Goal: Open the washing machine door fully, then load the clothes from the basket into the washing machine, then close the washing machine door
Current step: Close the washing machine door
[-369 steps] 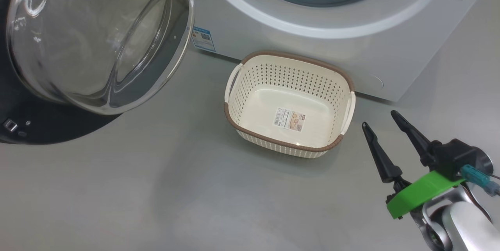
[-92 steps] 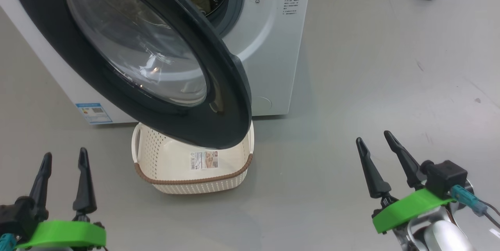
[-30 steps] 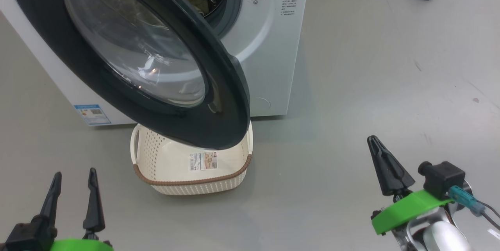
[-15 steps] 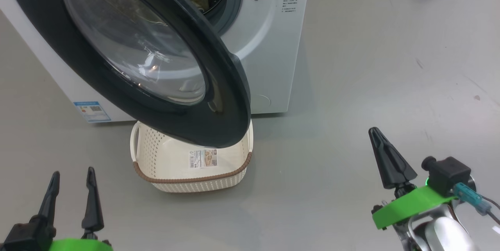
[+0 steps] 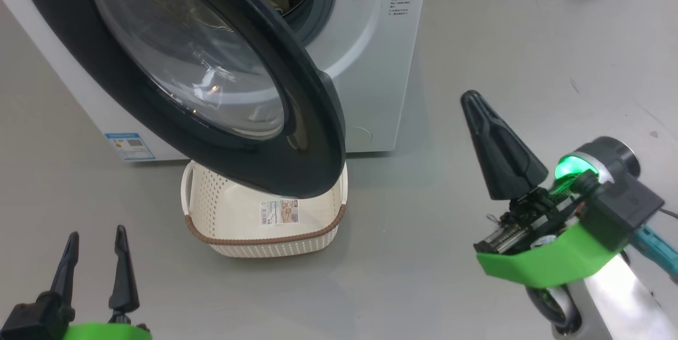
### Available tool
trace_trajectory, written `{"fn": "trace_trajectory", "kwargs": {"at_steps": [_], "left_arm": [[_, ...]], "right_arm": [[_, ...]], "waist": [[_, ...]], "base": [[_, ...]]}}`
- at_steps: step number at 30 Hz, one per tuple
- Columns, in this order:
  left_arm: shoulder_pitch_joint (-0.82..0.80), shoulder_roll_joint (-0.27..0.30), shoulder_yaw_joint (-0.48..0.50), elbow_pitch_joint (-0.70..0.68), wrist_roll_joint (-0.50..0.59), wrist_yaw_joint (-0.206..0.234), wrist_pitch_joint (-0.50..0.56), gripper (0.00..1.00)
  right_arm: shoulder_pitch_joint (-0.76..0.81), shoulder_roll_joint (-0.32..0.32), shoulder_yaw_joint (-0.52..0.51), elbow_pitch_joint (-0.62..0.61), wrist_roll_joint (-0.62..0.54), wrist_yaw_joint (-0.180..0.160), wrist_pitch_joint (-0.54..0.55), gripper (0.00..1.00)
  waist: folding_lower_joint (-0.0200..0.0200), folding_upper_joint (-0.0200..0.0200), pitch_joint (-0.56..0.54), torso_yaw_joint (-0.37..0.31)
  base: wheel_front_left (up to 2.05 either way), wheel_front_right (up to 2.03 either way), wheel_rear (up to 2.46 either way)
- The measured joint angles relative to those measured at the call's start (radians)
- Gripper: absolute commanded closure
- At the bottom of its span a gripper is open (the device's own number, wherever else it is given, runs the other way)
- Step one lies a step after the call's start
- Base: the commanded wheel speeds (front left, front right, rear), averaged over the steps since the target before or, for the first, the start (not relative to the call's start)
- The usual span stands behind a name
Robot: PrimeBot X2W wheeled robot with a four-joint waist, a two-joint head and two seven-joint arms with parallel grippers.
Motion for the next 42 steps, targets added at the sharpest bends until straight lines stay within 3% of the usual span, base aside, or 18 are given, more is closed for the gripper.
{"fn": "trace_trajectory", "kwargs": {"at_steps": [9, 16, 21, 29, 42], "left_arm": [[0.000, -0.019, 0.016, 0.001, 0.008, -0.009, 0.000, 0.00], [-0.008, -0.037, 0.016, 0.007, 0.010, -0.017, 0.000, 0.00], [-0.026, -0.054, 0.016, 0.008, 0.017, -0.026, 0.000, 0.00], [-0.055, -0.075, 0.018, 0.019, 0.017, -0.044, 0.000, 0.00], [-0.108, -0.100, 0.017, 0.030, 0.017, -0.057, 0.000, 0.00]], "right_arm": [[-0.096, -0.045, 0.264, -0.068, 0.030, 0.000, 0.000, 1.00], [-0.169, -0.040, 0.441, 0.005, 0.076, 0.000, 0.001, 1.00], [-0.173, -0.037, 0.514, 0.093, 0.112, 0.000, 0.010, 1.00], [-0.187, -0.037, 0.528, 0.225, 0.135, 0.000, 0.010, 1.00], [-0.200, -0.020, 0.444, 0.355, 0.134, 0.000, 0.009, 1.00]], "waist": [[0.0000, 0.0000, 0.006, 0.017], [0.0000, 0.0000, 0.016, 0.043], [0.0000, 0.0000, 0.036, 0.068], [0.0001, 0.0000, 0.093, 0.109], [0.0001, 0.0000, 0.170, 0.151]], "base": [[0.00, 0.00, 0.00], [0.00, 0.00, 0.00], [0.00, 0.00, 0.00], [0.00, 0.00, 0.00], [0.00, 0.00, 0.00]]}}
